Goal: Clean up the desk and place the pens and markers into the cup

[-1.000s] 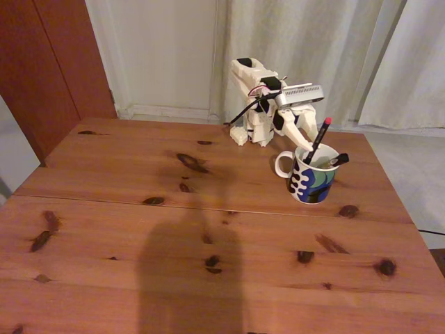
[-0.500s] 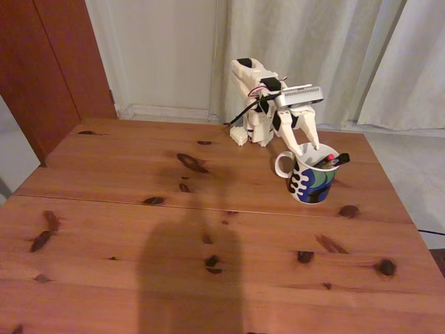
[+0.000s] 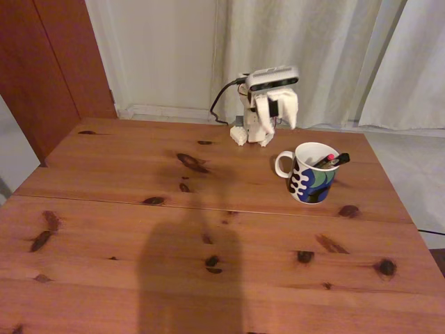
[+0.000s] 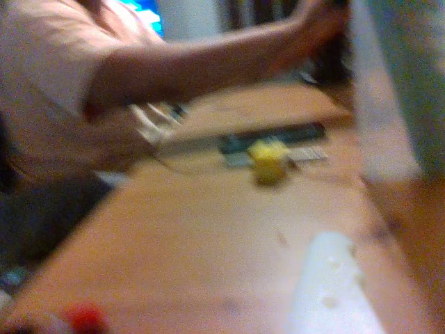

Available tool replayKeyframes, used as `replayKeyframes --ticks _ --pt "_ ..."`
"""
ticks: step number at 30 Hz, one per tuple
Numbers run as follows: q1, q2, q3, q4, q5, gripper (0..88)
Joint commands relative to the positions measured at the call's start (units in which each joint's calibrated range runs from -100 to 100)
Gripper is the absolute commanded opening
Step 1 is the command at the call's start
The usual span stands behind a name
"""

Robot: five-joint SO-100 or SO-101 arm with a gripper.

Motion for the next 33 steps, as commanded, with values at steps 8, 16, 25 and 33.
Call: replayKeyframes --ticks 8,16,25,33 --pt "8.30 -0.15 3.29 7.59 -0.35 16.6" --pt "7.98 -0.15 3.20 27.37 0.12 16.6" --pt "6.37 -0.40 3.20 45.35 1.85 16.6" --pt "6.05 -0.49 3.20 61.18 10.23 16.6"
